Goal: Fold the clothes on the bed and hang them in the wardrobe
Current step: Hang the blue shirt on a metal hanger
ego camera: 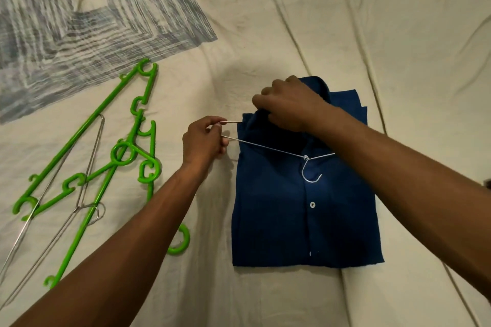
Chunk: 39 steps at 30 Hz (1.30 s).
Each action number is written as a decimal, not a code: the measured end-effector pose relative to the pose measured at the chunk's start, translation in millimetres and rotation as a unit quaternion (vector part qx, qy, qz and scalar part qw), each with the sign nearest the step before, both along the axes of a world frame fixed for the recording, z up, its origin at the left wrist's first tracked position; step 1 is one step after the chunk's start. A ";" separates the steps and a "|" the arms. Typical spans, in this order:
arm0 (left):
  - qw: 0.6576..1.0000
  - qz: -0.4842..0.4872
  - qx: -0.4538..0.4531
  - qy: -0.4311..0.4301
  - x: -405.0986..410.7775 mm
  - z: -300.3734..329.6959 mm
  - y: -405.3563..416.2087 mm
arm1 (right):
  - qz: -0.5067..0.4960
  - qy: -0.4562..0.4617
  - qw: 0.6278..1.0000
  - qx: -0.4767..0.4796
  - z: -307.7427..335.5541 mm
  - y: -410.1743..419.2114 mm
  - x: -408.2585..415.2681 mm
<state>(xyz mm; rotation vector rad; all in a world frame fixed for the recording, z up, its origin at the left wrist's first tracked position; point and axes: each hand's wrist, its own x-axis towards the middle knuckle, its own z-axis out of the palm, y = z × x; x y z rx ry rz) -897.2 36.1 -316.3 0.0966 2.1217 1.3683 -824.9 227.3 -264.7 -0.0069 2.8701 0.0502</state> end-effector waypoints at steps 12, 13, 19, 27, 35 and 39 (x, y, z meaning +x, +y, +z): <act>1.000 -0.010 0.024 0.011 15.1 10.7 -9.2 | -0.060 -0.008 0.997 -0.046 0.8 -8.5 36.4; 0.999 -0.013 0.026 0.015 15.4 11.2 -9.6 | -0.055 -0.023 0.997 -0.049 0.7 -8.7 25.6; 0.999 -0.020 0.030 0.016 14.1 13.5 -10.1 | -0.053 -0.165 0.981 -0.085 -2.2 -11.8 -21.0; 0.999 -0.024 0.029 0.018 11.9 19.0 -6.4 | -0.013 0.103 0.988 -0.118 -18.1 1.8 22.8; 1.000 -0.006 0.022 0.001 9.1 14.6 -6.9 | 0.009 0.130 0.987 -0.096 -11.9 -3.3 57.8; 1.000 -0.009 0.024 0.001 11.1 14.1 -8.3 | 0.028 0.109 0.990 -0.086 -9.4 -6.3 66.7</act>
